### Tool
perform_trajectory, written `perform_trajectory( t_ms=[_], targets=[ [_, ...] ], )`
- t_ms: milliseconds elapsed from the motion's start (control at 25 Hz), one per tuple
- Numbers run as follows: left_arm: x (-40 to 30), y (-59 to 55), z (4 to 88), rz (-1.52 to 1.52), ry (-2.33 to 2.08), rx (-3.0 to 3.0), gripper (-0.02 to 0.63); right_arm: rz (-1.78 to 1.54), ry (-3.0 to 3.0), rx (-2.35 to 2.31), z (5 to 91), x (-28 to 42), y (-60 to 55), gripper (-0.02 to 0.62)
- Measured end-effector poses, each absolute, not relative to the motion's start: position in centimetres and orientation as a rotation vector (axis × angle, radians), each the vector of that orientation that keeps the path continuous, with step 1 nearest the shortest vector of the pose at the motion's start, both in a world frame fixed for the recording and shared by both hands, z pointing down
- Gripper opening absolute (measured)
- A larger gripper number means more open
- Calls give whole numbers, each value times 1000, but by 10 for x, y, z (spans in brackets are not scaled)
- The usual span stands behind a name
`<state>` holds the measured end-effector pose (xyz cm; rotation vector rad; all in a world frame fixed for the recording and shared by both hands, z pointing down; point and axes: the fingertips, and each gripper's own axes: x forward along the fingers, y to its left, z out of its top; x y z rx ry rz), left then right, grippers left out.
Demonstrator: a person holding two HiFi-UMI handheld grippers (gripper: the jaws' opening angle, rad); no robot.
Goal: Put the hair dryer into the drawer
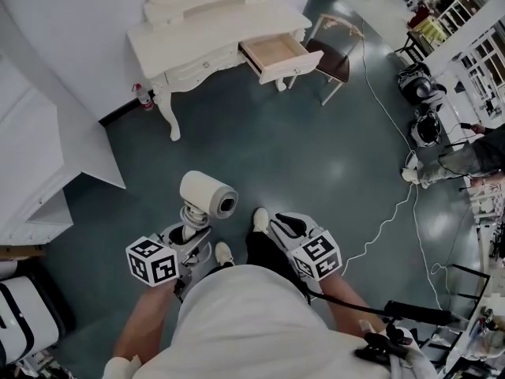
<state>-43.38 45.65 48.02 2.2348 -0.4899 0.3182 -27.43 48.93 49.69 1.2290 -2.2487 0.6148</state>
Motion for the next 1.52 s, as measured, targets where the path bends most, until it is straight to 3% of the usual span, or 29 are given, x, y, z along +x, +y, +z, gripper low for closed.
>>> perform_trajectory(
  t_ms=[400, 560, 1120, 1520],
  targets=[
    [-353, 389, 476, 381, -472, 2223, 164, 663, -2266, 1268, 492, -194, 422, 49],
    [-306, 343, 465, 398, -478, 2234, 164, 672, -2295, 1257, 487, -155, 381, 2],
    [-169, 218, 454, 425, -532, 2232, 164, 706, -2318, 1240, 498, -20, 277, 2],
    [-130, 110, 479, 459, -477, 2222, 164, 718, -2276, 1305, 513, 20, 172, 2]
  ],
)
